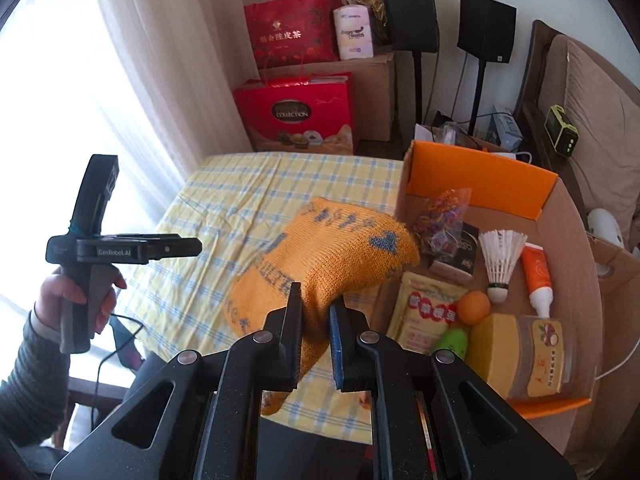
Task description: Organize objects
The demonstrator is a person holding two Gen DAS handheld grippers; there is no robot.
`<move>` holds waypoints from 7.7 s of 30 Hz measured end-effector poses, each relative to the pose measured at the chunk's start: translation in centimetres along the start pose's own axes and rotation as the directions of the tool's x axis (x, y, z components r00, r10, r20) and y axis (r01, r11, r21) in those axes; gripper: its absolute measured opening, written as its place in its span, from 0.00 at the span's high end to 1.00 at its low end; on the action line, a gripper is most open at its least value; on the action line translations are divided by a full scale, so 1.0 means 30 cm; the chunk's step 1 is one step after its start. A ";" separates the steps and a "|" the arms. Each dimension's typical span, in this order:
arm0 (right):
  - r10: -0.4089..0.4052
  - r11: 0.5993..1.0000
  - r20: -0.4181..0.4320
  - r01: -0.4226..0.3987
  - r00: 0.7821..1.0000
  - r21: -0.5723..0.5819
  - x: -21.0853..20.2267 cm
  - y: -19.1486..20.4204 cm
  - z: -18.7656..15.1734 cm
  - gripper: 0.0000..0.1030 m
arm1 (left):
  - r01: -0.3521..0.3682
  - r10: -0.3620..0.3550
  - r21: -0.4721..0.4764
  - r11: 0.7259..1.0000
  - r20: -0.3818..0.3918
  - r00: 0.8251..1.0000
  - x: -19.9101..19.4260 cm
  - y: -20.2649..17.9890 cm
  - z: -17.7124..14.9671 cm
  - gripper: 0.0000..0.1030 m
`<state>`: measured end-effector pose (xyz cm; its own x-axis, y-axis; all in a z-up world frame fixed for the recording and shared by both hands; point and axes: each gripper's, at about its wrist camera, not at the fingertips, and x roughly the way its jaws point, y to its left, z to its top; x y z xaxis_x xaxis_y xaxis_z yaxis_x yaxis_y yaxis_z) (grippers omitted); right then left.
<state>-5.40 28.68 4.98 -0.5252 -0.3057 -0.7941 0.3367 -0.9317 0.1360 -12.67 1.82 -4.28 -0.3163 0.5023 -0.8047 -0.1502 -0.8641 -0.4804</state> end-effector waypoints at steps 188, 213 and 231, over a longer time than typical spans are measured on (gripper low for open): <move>-0.356 0.929 0.200 0.322 0.913 0.183 -0.131 -0.026 -0.348 0.00 | -0.399 0.352 0.090 0.913 0.323 0.878 -0.191 -0.374 -0.389 0.00; -0.350 0.930 0.194 0.316 0.917 0.186 -0.125 -0.031 -0.351 0.00 | -0.430 0.394 0.041 0.902 0.330 0.858 -0.212 -0.337 -0.408 0.00; -0.347 0.930 0.194 0.311 0.918 0.193 -0.125 -0.037 -0.351 0.00 | -0.435 0.399 0.040 0.899 0.330 0.855 -0.208 -0.333 -0.412 0.00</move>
<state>4.42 32.93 1.58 -0.7502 0.0051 -0.6612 -0.0011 -1.0000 -0.0065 2.38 7.71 1.23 -0.6398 0.0744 -0.7649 -0.0348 -0.9971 -0.0679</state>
